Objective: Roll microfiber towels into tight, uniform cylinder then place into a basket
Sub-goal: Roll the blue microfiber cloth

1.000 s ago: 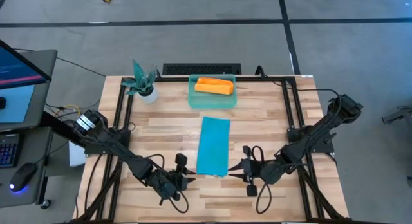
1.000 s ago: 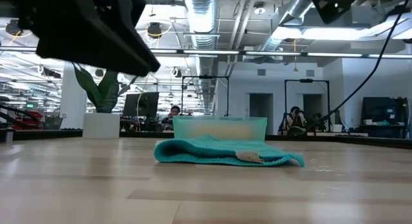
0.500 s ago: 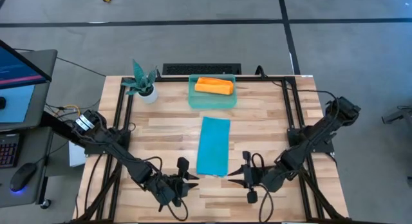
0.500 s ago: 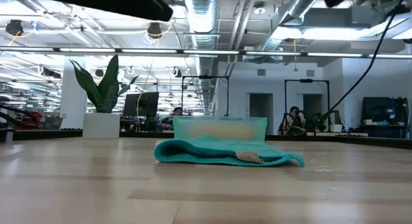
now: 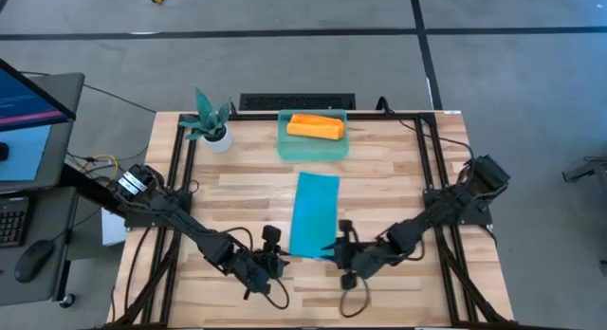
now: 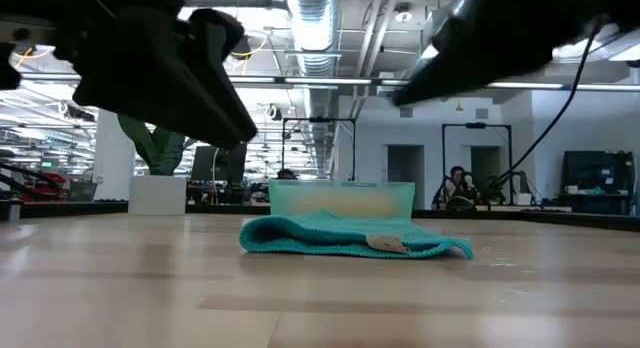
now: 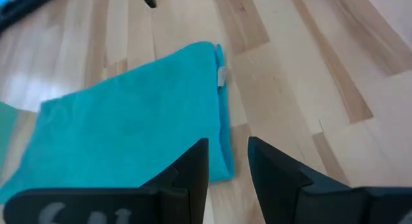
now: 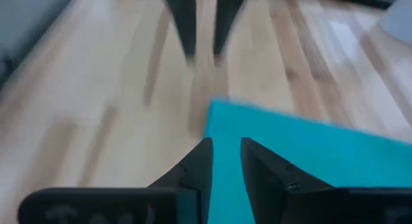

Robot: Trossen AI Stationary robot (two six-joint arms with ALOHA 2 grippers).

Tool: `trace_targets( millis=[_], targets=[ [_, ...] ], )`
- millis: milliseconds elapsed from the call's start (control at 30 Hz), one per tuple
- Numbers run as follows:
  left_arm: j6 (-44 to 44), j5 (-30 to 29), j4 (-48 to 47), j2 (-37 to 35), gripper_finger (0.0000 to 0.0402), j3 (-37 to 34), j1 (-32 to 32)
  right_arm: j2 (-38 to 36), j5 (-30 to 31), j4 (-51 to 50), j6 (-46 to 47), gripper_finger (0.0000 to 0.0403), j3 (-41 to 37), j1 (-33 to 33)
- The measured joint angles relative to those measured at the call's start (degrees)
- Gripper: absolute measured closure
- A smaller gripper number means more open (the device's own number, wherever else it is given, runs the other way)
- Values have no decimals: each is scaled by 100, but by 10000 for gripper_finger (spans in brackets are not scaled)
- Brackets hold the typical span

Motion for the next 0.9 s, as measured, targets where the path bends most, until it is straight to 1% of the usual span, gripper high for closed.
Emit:
trace_targets(
  millis=[67,167,333,467,600,700,800,900],
  targets=[
    [-125,171,15,-2,291,-48,81,36,-50,-59,67,286,69,-53],
    [-256,256,73,-2,268,-85,121,38,-265,-27,77,260,159,-33],
    [-262,390,193,-2,217,-105,178,36,-292,-105,77,205,148,78],
    [-239,473,216,5,192,-105,201,36,-296,-410,114,172,146,132],
    [-49,461,468,269,188,-104,235,36,-301,-664,580,161,141,130],
    [471,437,812,663,191,-91,242,34,-310,-703,677,163,93,153],
    [873,199,1080,939,196,-81,246,34,-336,-717,680,163,47,168],
    [873,-24,1103,1006,204,-78,246,34,-373,-727,682,163,47,169]
  ],
)
